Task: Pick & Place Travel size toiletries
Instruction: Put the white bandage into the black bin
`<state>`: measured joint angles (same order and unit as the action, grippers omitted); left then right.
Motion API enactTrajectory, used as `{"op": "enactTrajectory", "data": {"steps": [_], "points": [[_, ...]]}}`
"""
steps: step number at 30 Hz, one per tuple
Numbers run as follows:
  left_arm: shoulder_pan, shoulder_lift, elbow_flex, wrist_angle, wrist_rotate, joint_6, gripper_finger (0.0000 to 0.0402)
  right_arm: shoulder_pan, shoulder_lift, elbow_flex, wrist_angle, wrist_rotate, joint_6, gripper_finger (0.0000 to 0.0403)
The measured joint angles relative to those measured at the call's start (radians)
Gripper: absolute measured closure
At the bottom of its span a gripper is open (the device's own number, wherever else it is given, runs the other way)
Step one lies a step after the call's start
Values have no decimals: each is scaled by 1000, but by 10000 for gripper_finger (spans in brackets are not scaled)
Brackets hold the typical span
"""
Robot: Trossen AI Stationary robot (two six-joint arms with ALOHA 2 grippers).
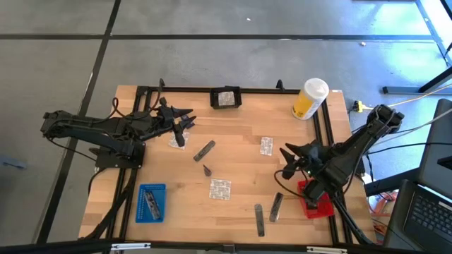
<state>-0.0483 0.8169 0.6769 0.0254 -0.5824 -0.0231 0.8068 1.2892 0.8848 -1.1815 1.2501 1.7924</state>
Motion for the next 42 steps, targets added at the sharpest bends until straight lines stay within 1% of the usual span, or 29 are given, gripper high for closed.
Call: {"op": "enactTrajectory", "data": {"steps": [2,5,7,9,11,13,16,18,22,24,29,34,37,39,42], "points": [[0,0,0,0,0,0,277,-24,0,0,58,-79,-87,248],[0,0,0,0,0,0,278,-64,0,0,206,-178,-300,254],[0,0,0,0,0,0,278,-87,0,0,304,-209,-447,259],[0,0,0,0,0,0,277,-108,0,0,367,-228,-544,263],[0,0,0,0,16,0,277,-124,0,0,394,-280,-587,264],[0,0,0,0,54,0,277,-133,4,-7,414,-350,-596,262],[0,0,0,0,80,0,279,-134,24,-26,468,-441,-584,250],[0,0,0,0,85,0,278,-134,45,-26,530,-475,-605,238],[0,0,0,0,84,0,277,-152,70,-27,655,-484,-745,213],[0,0,0,0,83,0,278,-169,71,-27,682,-486,-800,203],[0,0,0,0,85,0,277,-213,71,-27,714,-526,-860,191],[0,0,0,0,85,3,278,-257,82,-28,811,-525,-981,194],[0,0,0,0,78,76,278,-276,95,-28,865,-527,-1061,202],[0,0,0,0,77,118,277,-283,105,-28,903,-533,-1089,207],[0,0,0,1,81,140,277,-285,117,-28,899,-535,-1098,213]]}}
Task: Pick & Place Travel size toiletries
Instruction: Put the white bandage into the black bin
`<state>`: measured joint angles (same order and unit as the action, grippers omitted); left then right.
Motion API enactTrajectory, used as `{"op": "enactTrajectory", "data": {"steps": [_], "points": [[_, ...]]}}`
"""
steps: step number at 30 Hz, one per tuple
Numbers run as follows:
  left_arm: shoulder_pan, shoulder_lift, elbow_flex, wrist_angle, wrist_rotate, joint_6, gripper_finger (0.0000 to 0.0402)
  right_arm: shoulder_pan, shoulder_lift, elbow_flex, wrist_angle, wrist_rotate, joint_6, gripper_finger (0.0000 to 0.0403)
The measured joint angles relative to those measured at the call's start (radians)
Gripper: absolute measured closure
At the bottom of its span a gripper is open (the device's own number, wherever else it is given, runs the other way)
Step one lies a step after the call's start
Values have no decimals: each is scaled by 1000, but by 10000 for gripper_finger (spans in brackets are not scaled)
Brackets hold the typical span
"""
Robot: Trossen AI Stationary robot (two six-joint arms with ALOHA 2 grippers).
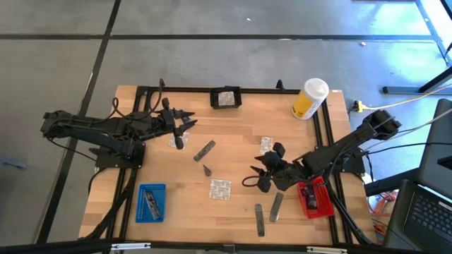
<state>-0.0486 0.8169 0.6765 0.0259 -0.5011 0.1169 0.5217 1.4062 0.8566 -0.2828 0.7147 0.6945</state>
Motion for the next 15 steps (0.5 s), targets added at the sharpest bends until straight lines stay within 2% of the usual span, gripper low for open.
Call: {"op": "enactTrajectory", "data": {"steps": [11,15], "points": [[0,0,0,16,5,-4,277,0,5,0,-14,1,-110,237],[0,2,0,21,32,-133,279,-5,4,0,-14,-14,-75,250]]}}
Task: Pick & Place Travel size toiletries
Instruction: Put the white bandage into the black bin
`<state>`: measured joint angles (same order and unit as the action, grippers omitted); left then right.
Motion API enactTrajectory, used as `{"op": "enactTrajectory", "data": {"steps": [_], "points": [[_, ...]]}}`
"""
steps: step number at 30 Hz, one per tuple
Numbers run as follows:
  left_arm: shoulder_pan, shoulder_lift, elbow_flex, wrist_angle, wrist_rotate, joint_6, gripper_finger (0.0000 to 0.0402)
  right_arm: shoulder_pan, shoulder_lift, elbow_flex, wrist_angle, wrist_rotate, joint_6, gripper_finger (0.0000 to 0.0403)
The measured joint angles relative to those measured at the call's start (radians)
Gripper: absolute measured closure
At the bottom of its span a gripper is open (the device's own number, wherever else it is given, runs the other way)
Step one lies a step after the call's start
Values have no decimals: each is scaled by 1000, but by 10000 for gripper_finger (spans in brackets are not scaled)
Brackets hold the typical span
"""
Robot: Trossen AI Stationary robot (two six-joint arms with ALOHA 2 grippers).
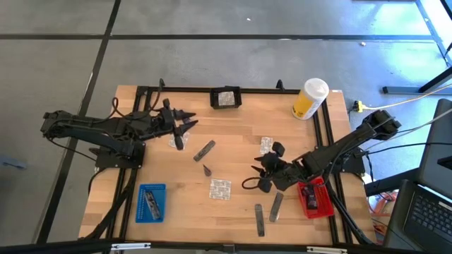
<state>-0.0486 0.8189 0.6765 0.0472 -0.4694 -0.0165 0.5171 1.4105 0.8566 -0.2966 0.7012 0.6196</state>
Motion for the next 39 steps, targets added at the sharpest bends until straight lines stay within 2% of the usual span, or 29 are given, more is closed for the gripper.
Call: {"op": "enactTrajectory", "data": {"steps": [7,16,24,28,32,36,39], "points": [[0,4,0,2,13,-13,277,-105,0,0,-184,-12,132,264],[0,4,0,2,12,-15,277,-318,6,0,-185,-162,106,239],[1,3,0,42,21,-8,277,-348,6,0,-91,-179,32,218],[1,5,0,-44,68,14,277,-360,6,0,-98,-178,-14,213],[11,12,-1,-165,26,-64,267,-392,6,0,-162,-178,18,217],[41,18,0,-262,26,-122,239,-411,6,-1,-181,-186,19,225],[73,25,0,-324,71,-153,211,-418,6,-1,-176,-196,0,229]]}}
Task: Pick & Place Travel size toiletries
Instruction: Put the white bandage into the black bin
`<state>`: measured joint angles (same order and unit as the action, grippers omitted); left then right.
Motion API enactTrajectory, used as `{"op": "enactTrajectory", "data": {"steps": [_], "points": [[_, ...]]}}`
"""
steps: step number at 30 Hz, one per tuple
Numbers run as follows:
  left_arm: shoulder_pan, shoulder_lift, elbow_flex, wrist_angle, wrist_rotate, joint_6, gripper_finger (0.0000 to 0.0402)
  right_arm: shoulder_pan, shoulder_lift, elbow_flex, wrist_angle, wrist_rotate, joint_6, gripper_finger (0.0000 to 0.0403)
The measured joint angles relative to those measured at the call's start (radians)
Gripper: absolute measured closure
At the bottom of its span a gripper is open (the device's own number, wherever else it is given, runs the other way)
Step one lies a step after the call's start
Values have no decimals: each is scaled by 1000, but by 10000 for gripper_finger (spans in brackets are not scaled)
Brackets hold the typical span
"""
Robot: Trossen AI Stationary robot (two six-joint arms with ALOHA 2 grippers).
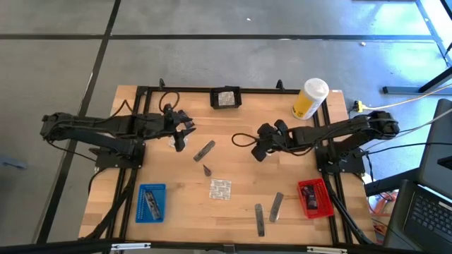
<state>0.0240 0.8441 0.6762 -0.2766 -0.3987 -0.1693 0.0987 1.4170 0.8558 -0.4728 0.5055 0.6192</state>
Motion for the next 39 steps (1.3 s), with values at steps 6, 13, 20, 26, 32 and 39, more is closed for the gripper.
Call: {"op": "enactTrajectory", "data": {"steps": [6,13,20,26,32,39], "points": [[60,0,0,-152,17,-13,175,-6,0,0,0,-1,-4,234],[85,8,0,-309,19,-131,171,-6,0,0,0,-1,-7,227],[83,30,0,-403,24,-411,185,-6,0,0,0,-1,-6,228],[83,138,1,-505,-6,-637,208,-5,0,0,0,-1,-6,242],[81,267,1,-534,42,-708,221,-5,0,0,0,-9,-7,247],[99,333,1,-545,101,-746,217,-5,0,0,0,-10,-11,236]]}}
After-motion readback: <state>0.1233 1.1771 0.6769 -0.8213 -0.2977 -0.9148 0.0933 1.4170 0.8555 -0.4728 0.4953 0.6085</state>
